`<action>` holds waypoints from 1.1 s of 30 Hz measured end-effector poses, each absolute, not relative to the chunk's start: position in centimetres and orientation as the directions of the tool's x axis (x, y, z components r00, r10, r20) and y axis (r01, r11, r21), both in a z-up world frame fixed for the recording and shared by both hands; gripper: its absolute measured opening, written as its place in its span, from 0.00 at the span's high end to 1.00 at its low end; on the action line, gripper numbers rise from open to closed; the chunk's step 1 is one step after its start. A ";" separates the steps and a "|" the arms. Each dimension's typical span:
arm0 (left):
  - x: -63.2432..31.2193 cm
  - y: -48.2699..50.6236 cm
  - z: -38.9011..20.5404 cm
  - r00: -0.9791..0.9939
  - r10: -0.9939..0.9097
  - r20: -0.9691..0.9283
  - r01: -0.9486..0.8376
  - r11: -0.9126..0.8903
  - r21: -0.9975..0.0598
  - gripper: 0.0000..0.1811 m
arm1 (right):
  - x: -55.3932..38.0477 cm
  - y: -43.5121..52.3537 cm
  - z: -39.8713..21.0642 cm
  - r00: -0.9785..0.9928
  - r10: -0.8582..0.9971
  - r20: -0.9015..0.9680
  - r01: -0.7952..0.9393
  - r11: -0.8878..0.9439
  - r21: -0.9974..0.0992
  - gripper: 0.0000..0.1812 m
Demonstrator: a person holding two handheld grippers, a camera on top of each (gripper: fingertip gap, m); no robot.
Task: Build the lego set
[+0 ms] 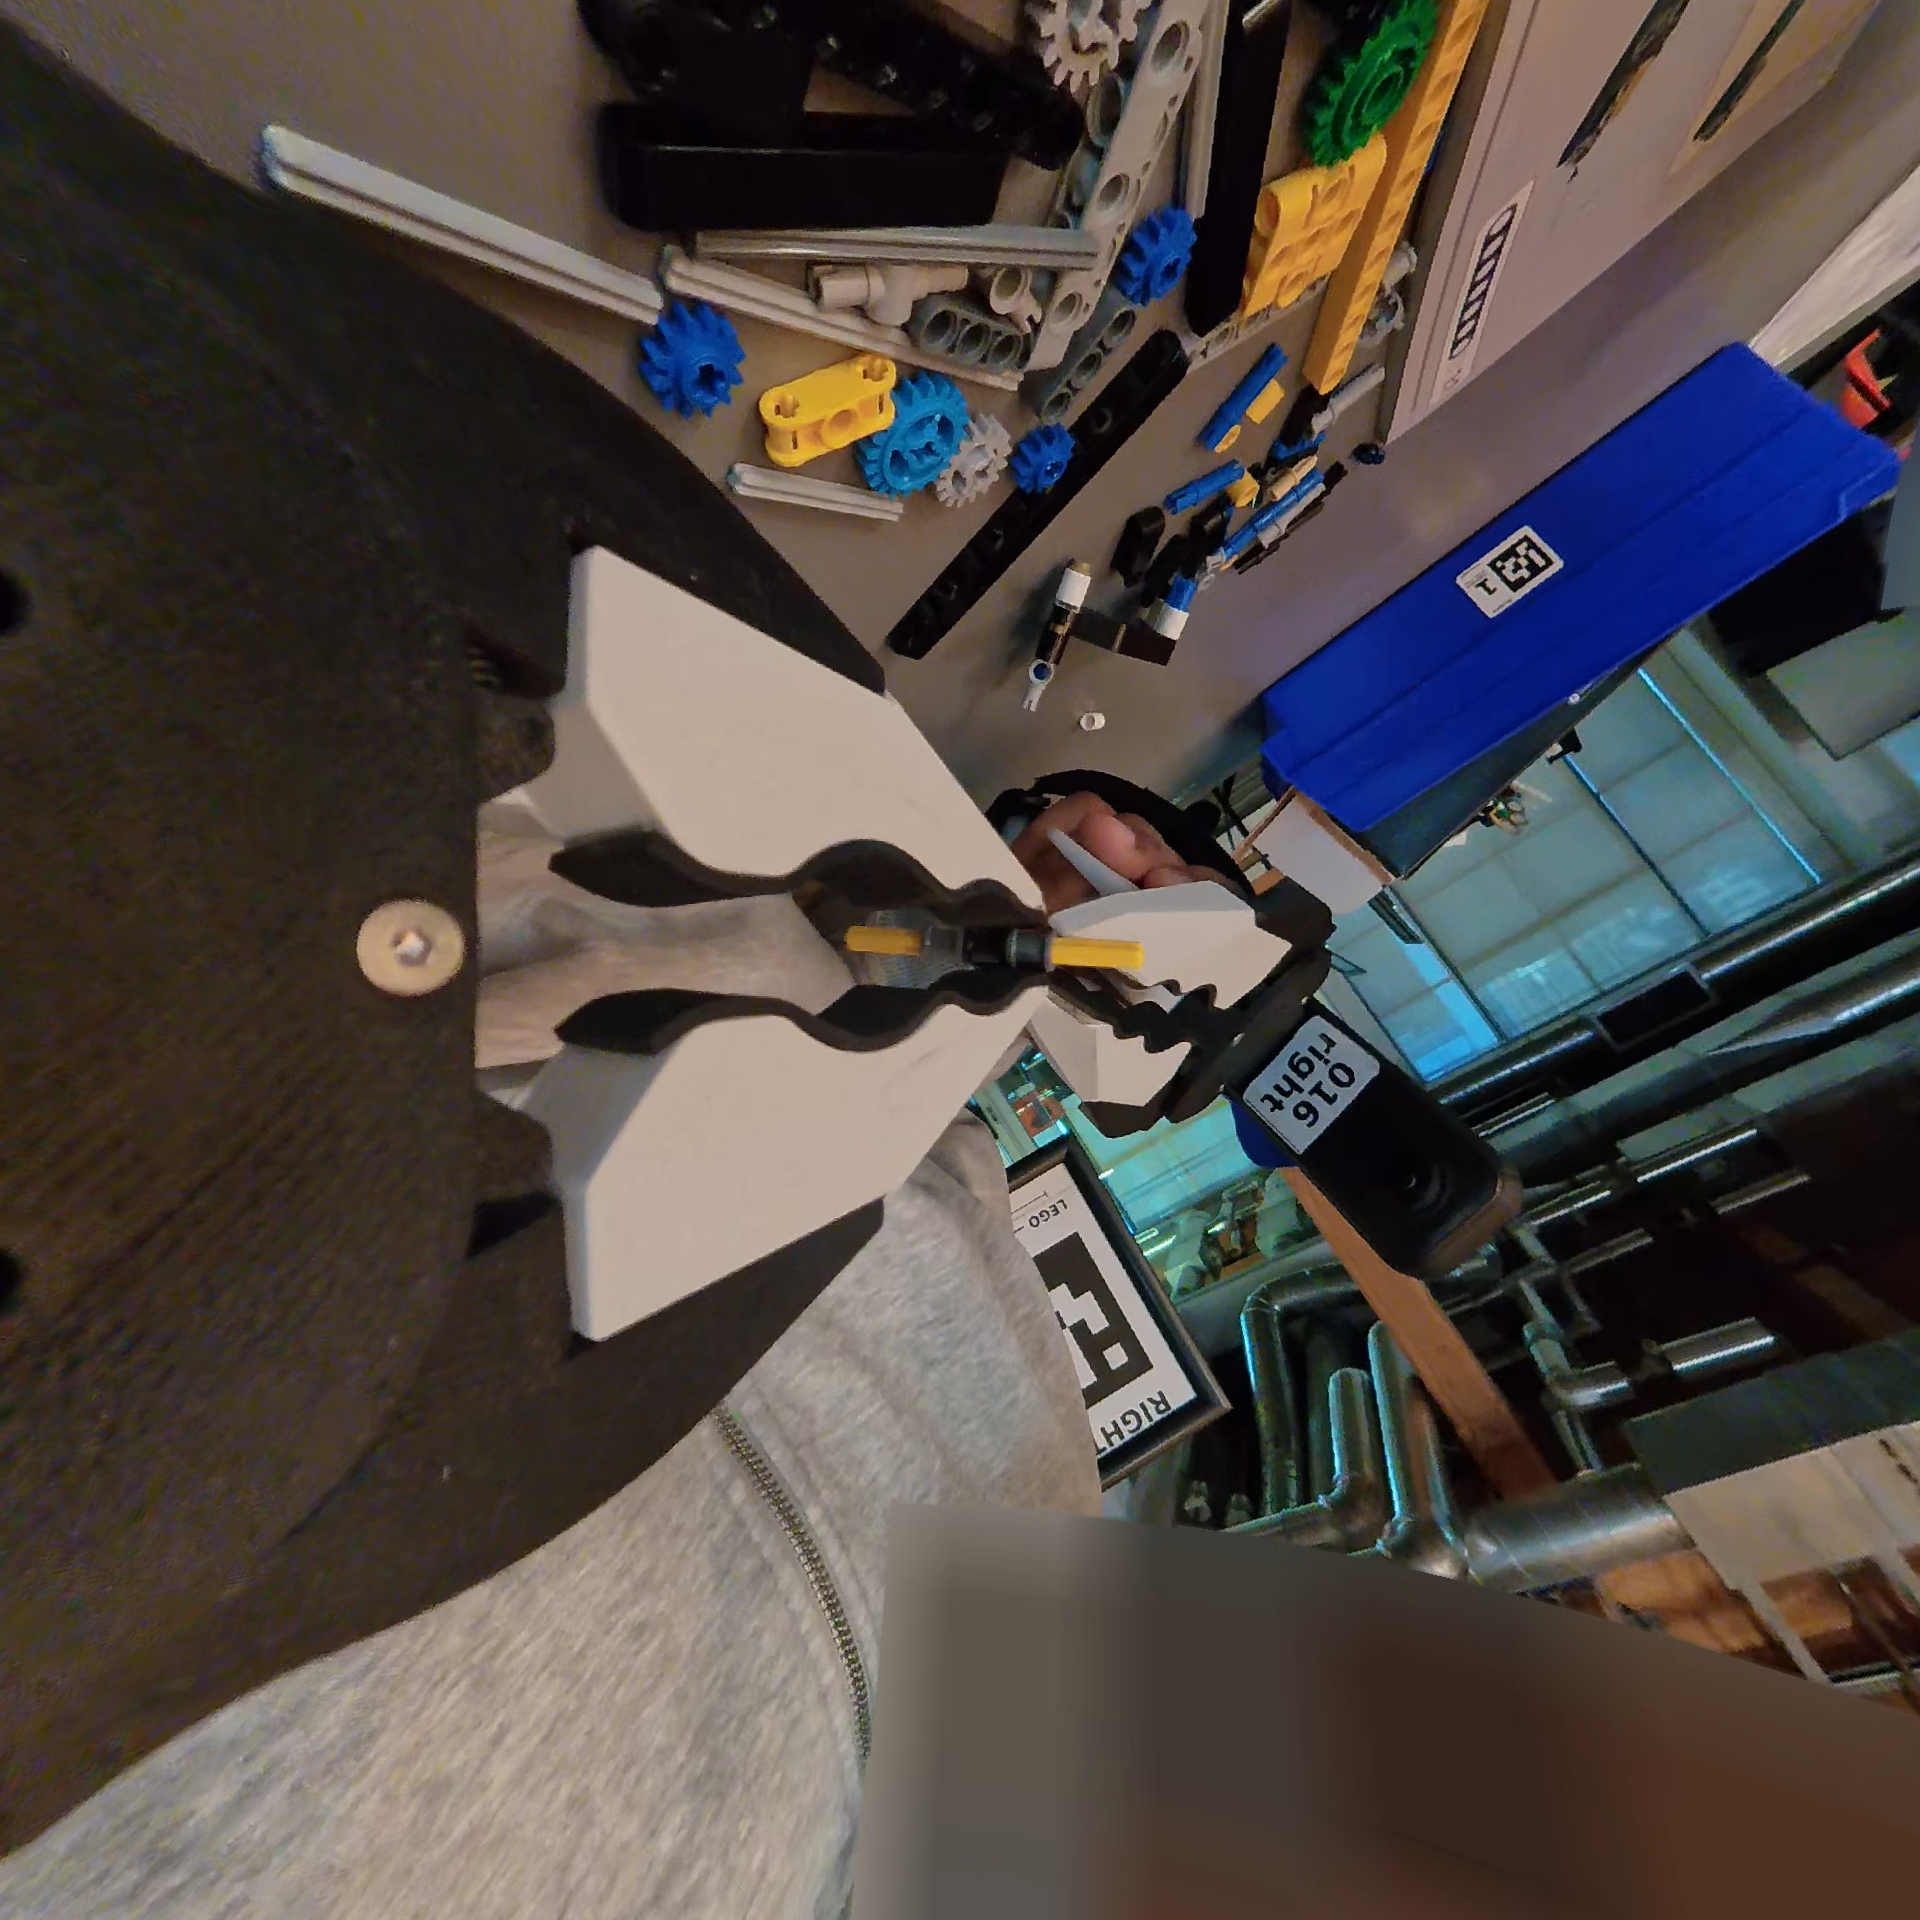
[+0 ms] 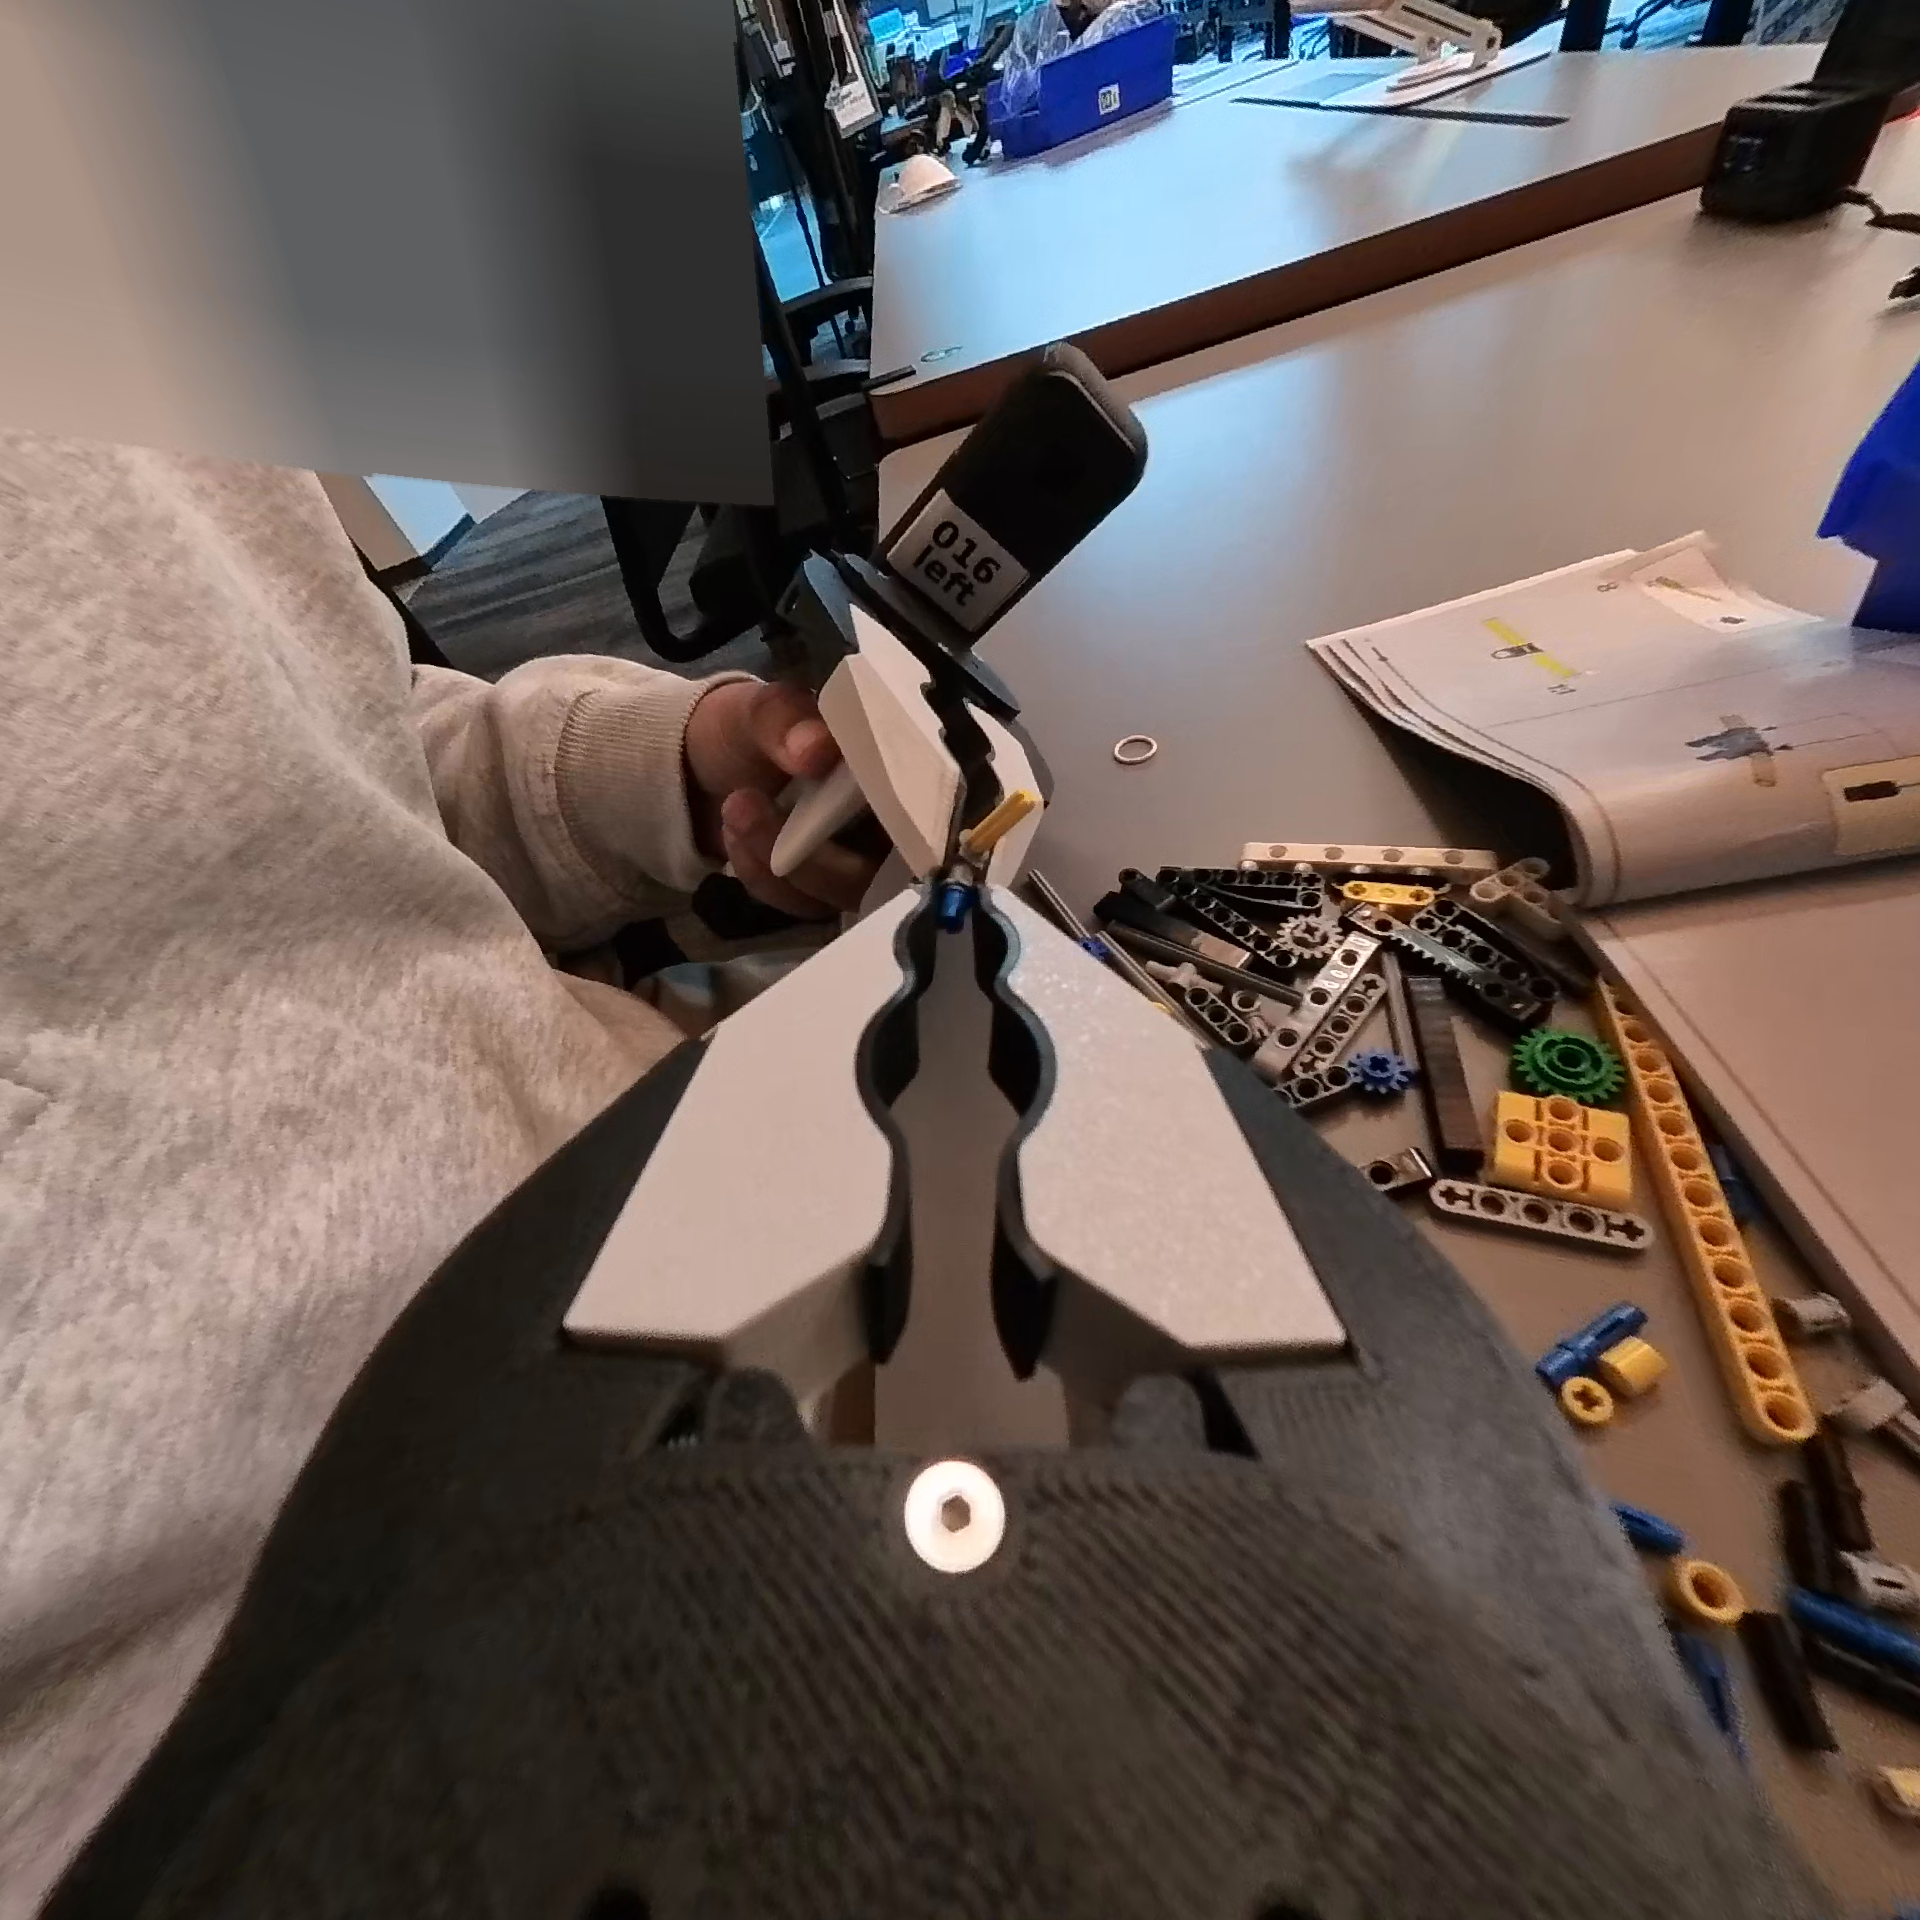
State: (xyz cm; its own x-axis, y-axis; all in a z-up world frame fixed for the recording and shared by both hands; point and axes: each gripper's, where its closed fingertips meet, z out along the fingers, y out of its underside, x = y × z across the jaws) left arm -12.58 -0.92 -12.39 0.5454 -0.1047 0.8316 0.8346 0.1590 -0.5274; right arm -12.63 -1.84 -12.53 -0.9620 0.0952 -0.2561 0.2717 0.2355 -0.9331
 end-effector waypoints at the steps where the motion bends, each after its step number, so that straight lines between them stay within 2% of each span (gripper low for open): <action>1: -12.6 -0.9 -12.3 0.546 -0.106 0.831 0.834 0.163 -0.527 0.97 | -12.7 -1.8 -12.5 -0.962 0.096 -0.256 0.272 0.233 -0.934 0.98; 13: -12.9 -1.0 -12.4 0.544 -0.101 0.833 0.834 0.176 -0.523 0.97 | -12.9 -1.8 -12.5 -0.957 0.099 -0.274 0.289 0.213 -0.933 0.98; 18: -13.1 -1.1 -12.4 0.533 -0.104 0.840 0.840 0.182 -0.511 0.93 | -13.4 -1.4 -12.0 -0.947 0.105 -0.304 0.319 0.170 -0.933 0.98; 23: -12.5 -0.6 -12.6 0.543 -0.107 0.833 0.837 0.145 -0.527 0.93 | -13.7 -1.0 -11.7 -0.933 0.098 -0.347 0.358 0.136 -0.924 0.98; 25: -12.3 -0.6 -12.5 0.545 -0.115 0.830 0.836 0.139 -0.530 0.97 | -13.8 -1.0 -11.8 -0.933 0.100 -0.347 0.358 0.138 -0.923 0.98; 33: -12.0 -0.5 -12.4 0.542 -0.135 0.830 0.840 0.130 -0.528 0.96 | -13.4 -1.0 -11.9 -0.924 0.067 -0.376 0.382 0.145 -0.913 0.98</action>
